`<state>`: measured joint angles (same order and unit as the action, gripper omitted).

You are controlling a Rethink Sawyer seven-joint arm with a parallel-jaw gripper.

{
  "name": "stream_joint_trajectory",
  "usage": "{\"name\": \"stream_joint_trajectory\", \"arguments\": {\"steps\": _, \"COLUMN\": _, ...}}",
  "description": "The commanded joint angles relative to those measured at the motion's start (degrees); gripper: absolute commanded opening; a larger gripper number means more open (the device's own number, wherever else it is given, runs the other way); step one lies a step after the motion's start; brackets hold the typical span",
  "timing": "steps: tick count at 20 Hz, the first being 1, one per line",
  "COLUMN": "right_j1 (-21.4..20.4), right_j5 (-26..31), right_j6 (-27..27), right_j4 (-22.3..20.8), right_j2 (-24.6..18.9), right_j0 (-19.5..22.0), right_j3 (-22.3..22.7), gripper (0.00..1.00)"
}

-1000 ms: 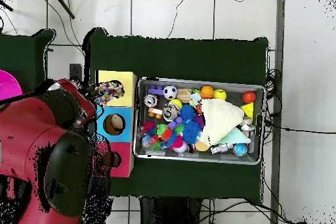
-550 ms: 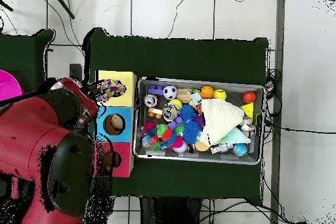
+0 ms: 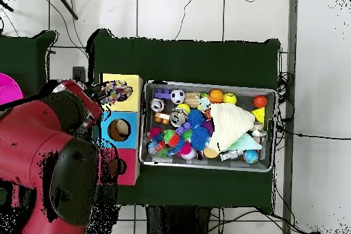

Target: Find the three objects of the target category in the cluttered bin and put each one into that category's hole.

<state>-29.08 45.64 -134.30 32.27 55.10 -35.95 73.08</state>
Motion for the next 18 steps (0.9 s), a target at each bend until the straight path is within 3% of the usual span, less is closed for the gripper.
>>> {"name": "stream_joint_trajectory", "arguments": {"steps": 1, "right_j1": 2.6, "right_j5": -2.3, "right_j6": -16.3, "right_j4": 1.8, "right_j2": -7.4, "right_j0": 1.5, "right_j3": 5.3, "gripper": 0.0}}
{"name": "stream_joint_trajectory", "arguments": {"steps": 18, "right_j1": 2.1, "right_j5": -9.8, "right_j6": -14.9, "right_j4": 2.6, "right_j2": -9.8, "right_j0": 1.9, "right_j3": 8.5, "gripper": 0.0}}
